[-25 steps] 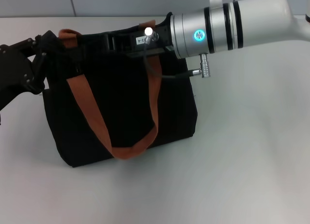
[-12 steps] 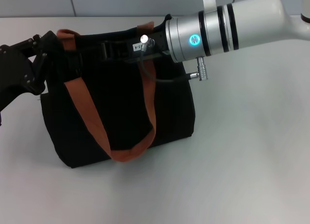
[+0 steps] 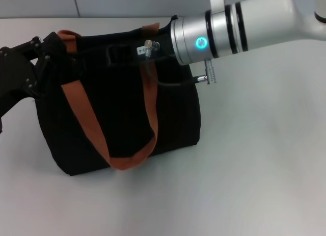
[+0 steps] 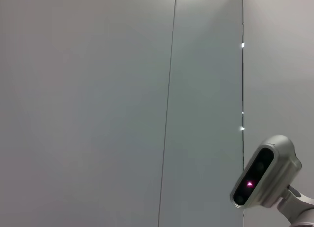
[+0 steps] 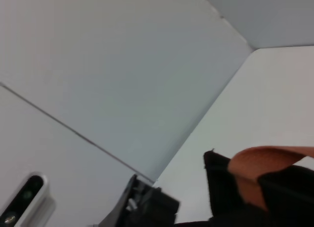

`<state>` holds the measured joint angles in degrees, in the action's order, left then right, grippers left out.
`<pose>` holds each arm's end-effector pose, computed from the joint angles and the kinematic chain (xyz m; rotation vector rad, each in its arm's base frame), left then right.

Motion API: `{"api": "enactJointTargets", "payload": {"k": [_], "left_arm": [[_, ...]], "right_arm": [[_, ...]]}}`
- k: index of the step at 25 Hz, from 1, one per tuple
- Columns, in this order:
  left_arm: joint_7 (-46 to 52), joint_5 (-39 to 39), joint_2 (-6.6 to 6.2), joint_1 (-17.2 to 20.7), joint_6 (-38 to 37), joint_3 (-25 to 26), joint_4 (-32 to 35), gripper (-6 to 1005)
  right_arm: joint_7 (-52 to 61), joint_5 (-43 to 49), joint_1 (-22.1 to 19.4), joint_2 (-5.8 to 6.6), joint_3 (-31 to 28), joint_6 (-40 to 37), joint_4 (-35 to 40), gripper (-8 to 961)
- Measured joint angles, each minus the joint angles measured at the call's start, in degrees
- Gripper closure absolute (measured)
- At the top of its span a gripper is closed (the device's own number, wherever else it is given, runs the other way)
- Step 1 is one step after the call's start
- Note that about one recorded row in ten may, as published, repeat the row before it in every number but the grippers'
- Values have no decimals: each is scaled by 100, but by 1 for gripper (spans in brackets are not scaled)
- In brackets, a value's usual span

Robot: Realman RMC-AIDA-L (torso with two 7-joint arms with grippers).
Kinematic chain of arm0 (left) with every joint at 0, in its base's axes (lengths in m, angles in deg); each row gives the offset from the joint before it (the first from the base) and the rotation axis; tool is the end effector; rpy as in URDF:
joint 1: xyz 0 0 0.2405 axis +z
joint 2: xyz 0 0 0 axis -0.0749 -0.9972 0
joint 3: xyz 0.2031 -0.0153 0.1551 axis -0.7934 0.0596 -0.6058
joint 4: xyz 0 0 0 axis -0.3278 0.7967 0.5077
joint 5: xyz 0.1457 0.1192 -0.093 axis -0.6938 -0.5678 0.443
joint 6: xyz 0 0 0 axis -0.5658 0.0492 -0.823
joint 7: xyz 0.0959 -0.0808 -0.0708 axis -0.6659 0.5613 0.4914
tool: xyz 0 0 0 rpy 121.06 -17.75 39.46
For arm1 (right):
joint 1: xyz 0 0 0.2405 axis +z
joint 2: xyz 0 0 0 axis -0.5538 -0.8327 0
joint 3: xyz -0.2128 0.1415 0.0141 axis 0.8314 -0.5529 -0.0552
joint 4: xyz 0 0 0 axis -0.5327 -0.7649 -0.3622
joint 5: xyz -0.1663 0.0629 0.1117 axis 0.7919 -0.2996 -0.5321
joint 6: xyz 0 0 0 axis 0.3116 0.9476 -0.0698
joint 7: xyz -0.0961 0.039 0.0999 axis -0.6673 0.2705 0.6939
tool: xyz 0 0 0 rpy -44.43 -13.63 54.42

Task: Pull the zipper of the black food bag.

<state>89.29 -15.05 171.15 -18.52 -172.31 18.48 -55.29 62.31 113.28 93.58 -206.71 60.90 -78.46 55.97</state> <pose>-0.2857 0.2820 0.0368 -2.1232 -0.3125 -1.2656 0.0628 0.3919 -0.1027 2.6493 -1.2887 -0.6101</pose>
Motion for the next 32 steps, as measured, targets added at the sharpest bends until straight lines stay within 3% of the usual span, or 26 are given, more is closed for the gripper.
{"api": "enactJointTargets", "payload": {"k": [7,21,25,29,32], "left_arm": [[4,7,-10,7,-8,-1,-11,978],[4,12,-14,35,-56,-1,-13,978],[4,9,-14,54,-74,-1,-13,978],[4,3,-14,68,-83,-1,-13,979],[3,3,-15,74,-94,4,-13,979]], "right_arm": [[38,-206,-154,-1,254,-98,262,665],[125,-125,-187,9,252,-61,269,956],[238,7,-193,19,255,53,321,955],[792,562,-460,27,251,254,878,953],[1421,1236,-999,36,209,359,1809,952]]}}
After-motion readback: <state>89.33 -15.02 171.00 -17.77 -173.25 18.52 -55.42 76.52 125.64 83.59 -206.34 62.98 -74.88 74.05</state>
